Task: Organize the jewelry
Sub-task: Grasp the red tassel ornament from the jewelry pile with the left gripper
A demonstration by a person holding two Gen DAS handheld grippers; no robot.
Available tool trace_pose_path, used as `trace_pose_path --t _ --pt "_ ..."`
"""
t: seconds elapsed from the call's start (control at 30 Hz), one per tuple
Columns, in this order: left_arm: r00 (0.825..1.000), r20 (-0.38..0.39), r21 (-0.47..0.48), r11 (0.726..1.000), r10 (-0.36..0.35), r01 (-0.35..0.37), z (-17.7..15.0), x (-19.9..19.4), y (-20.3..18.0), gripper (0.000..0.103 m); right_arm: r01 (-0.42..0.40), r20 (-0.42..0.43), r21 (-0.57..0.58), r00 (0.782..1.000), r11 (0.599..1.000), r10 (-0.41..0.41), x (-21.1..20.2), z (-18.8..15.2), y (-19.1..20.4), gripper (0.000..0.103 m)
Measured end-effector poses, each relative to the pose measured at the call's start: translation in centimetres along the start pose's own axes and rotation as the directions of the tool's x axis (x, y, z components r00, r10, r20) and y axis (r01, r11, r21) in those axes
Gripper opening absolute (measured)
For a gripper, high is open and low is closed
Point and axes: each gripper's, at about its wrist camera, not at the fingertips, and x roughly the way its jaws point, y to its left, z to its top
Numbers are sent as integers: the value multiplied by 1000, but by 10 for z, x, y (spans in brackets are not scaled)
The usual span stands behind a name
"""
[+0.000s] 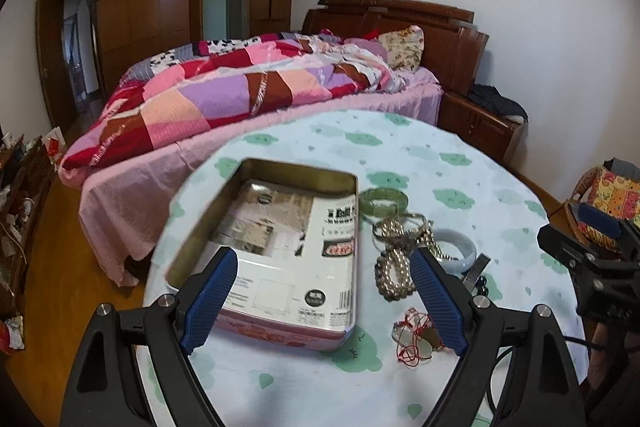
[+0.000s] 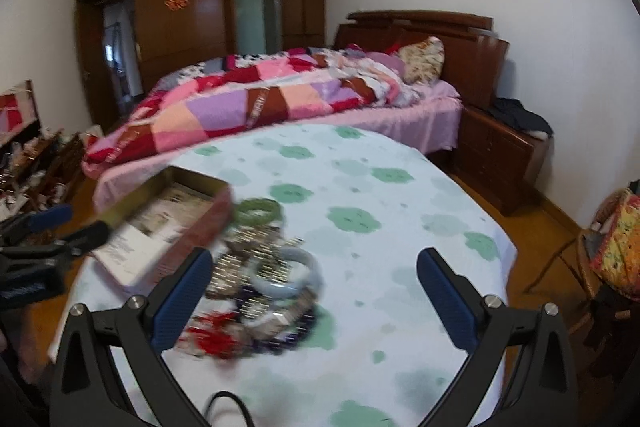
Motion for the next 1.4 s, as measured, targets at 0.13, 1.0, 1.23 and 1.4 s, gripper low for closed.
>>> trace_pose_path --t 0.13,1.0,1.23,1.4 --pt "1000 -10 58 998 -30 30 -7 6 -25 88 12 -55 31 998 999 -10 14 -17 -15 97" --pt "936 -221 218 922 -273 320 -41 33 -102 2 -16 -90 79 996 997 23 24 -34 -29 91" --pt "933 -103 146 923 -344 356 -12 0 -77 1 -13 -86 76 996 997 19 25 -35 -26 91" --pt "931 -42 130 922 -363 366 2 -15 -68 1 -22 -96 65 995 998 29 25 -36 -21 91"
